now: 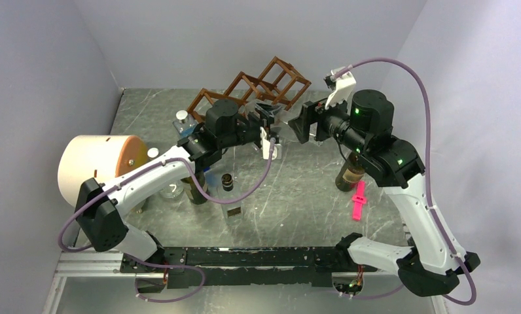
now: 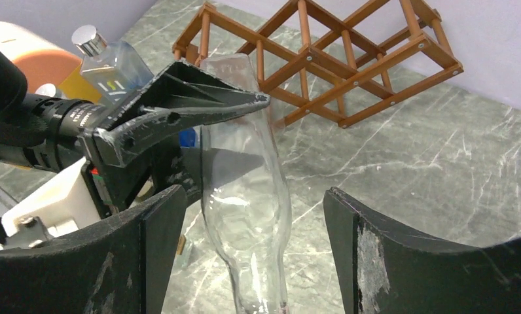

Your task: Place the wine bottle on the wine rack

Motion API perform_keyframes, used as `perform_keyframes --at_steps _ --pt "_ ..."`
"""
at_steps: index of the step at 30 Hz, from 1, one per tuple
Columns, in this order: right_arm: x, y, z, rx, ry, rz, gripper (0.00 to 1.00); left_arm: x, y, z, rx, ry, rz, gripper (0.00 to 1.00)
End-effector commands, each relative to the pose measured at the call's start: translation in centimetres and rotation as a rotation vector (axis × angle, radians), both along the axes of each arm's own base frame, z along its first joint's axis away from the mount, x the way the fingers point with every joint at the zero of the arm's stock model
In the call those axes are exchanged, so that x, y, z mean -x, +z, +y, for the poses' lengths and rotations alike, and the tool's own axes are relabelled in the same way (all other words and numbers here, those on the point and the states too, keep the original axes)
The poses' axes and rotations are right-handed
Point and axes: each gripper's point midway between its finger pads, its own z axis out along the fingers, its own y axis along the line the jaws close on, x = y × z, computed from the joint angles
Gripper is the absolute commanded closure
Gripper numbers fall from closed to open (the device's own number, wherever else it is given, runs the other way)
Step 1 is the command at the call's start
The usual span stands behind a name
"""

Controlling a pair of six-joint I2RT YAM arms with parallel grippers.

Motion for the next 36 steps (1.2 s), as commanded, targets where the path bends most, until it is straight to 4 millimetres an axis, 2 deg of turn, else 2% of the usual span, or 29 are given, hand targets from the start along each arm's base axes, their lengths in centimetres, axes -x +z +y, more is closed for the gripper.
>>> perform_keyframes --at_steps 1,7,17,20,24,28,33,35,36 --pt "0.4 -0.8 0.1 0.040 0.035 0.009 0.19 0.7 3.2 -0.4 -0.016 -0.068 -0.170 0.93" --pt "0.2 -2.8 1.0 0.077 0.081 0.060 0.19 1.0 4.4 -0.1 -0.019 -0.076 -0.230 0.93" --pt "0.9 -6.1 2.1 0.114 0.151 0.174 0.18 1.2 4.8 0.1 -0.024 -0.078 -0.286 0.93" --pt "1.2 -7.2 2.3 0.125 0.165 0.221 0.21 1.2 5.2 0.2 -0.011 -0.076 -0.306 0.93" --pt "1.4 -7.6 2.4 0.130 0.171 0.253 0.28 1.3 5.7 0.2 0.001 -0.076 -0.327 0.93" --pt "1.2 -7.7 2.5 0.126 0.163 0.259 0.41 1.2 6.1 0.3 0.007 -0.067 -0.341 0.93" --pt "0.3 -7.9 2.2 0.136 0.116 0.263 0.85 1.4 6.7 0.4 0.049 -0.066 -0.328 0.90" --pt "0.0 -7.7 2.1 0.131 0.103 0.254 0.98 1.4 6.8 0.4 0.062 -0.064 -0.316 0.84" --pt "-0.1 -7.6 2.0 0.130 0.096 0.248 1.00 1.5 6.8 0.4 0.068 -0.065 -0.308 0.78"
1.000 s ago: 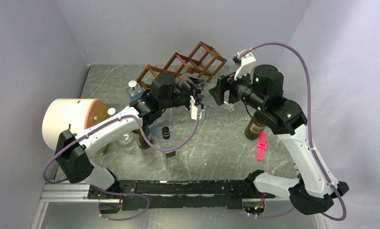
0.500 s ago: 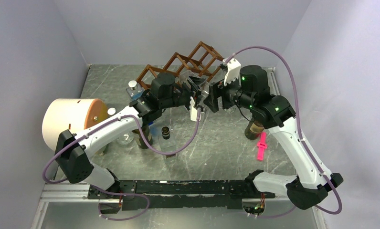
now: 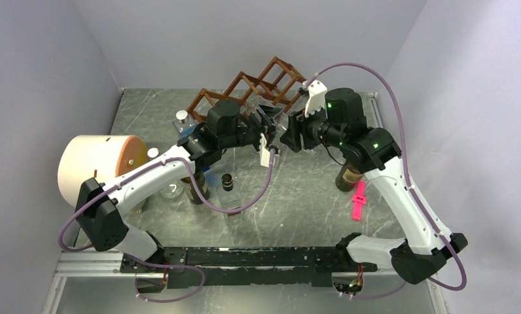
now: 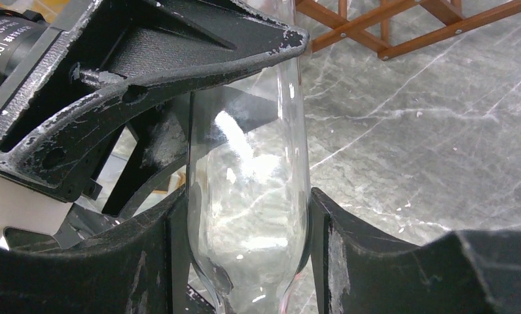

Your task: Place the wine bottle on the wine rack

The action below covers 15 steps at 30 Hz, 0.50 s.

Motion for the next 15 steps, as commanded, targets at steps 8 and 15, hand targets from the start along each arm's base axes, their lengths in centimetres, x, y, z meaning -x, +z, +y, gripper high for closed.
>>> perform_keyframes --at_steps 8,15 --pt "-2.6 2.0 -2.7 -0.013 -0.228 -0.116 1.00 1.4 7.5 1.0 0.282 -0.001 -0.060 0.07" --pt "-4.8 1.6 -3.9 -0.005 -0.358 -0.171 1.00 0.3 7.2 2.3 0.295 0.100 0.011 0.07"
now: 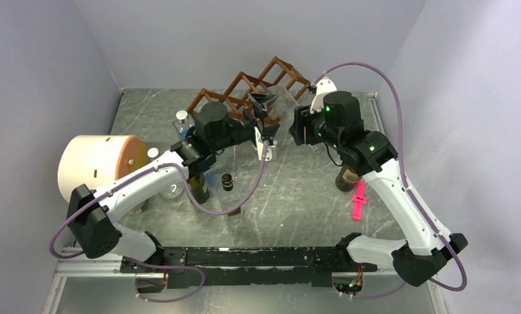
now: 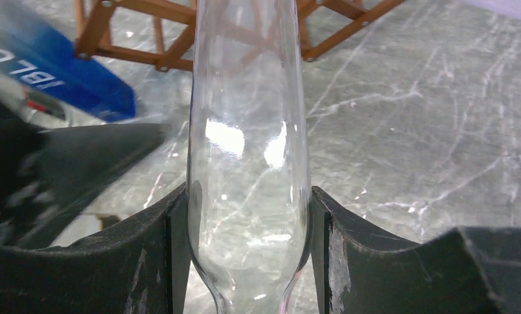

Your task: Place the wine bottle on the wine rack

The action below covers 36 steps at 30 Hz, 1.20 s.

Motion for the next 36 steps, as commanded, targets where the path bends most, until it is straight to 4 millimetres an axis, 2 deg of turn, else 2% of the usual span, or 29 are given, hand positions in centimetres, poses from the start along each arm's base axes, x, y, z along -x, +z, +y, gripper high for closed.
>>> perform_keyframes --at_steps 1,6,10,12,14,17,19,23,29,36 --pt "-2.5 1.3 -1.1 -0.021 -0.126 -0.103 1.00 -0.2 3.9 1.7 0.129 0.079 0.015 0.08" --pt "-3.2 -1.4 -1.4 0.017 -0.158 -0.076 1.00 -0.3 6.4 3.8 0.340 0.156 0.131 0.08" --pt "-4.0 -4.3 -1.5 0.045 -0.168 -0.032 1.00 -1.4 8.3 6.5 0.625 0.266 0.303 0.10" --pt "-4.5 -5.9 -1.4 0.051 -0.165 -0.007 1.00 -1.6 8.9 8.4 0.792 0.305 0.367 0.09" --pt "-4.9 -7.3 -1.5 0.045 -0.166 0.023 1.00 -1.3 9.0 9.0 0.861 0.299 0.447 0.09" --pt "-5.3 -8.7 -1.2 0.013 -0.161 0.052 1.00 -1.3 9.3 9.3 0.903 0.331 0.601 0.08" --pt "-5.9 -9.3 -1.9 -0.010 -0.184 0.061 1.00 -1.4 9.6 9.7 0.926 0.375 0.683 0.09" --pt "-6.5 -11.1 -1.8 -0.015 -0.178 0.080 1.00 -0.2 10.0 10.2 0.951 0.377 0.818 0.09" --pt "-8.2 -13.0 -1.0 -0.037 -0.168 0.102 1.00 2.5 9.0 11.1 0.896 0.352 0.915 0.08" --pt "-10.4 -15.2 -0.1 -0.035 -0.173 0.134 1.00 3.6 9.0 11.7 0.875 0.348 0.948 0.08"
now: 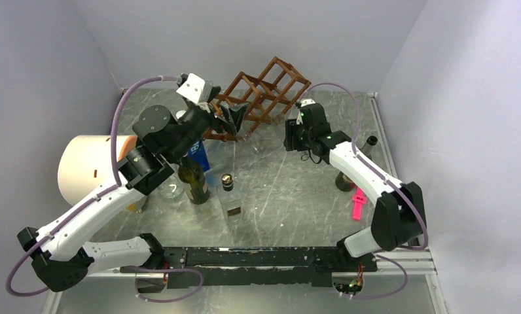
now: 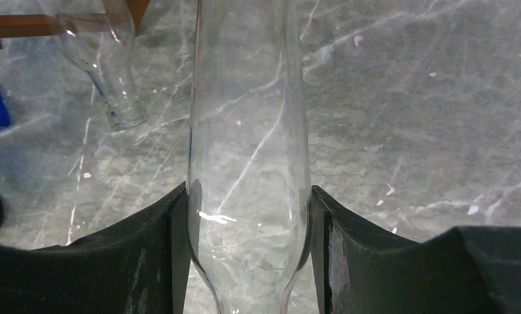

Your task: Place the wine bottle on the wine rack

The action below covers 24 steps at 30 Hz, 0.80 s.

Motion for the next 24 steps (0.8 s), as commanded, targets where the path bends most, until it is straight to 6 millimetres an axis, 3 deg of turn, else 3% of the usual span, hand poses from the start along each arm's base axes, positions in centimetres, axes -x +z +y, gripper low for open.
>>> perform_keyframes --at_steps 1,12,18,24 --pt "-3.1 2.2 1.1 -0.066 -0.015 -0.106 1.00 0.9 -0.3 0.0 -0.011 -0.039 0.049 0.08" --pt "-5.7 1.6 2.0 -0.080 -0.009 -0.150 1.00 1.2 0.1 -0.4 -0.044 -0.068 0.047 0.08" --pt "-6.3 1.3 1.6 -0.070 -0.021 -0.171 1.00 0.9 -0.2 -0.7 -0.056 -0.069 0.057 0.08" --pt "-7.2 1.2 2.6 -0.099 0.039 -0.225 1.00 0.8 -0.2 -1.1 -0.056 -0.076 0.062 0.08"
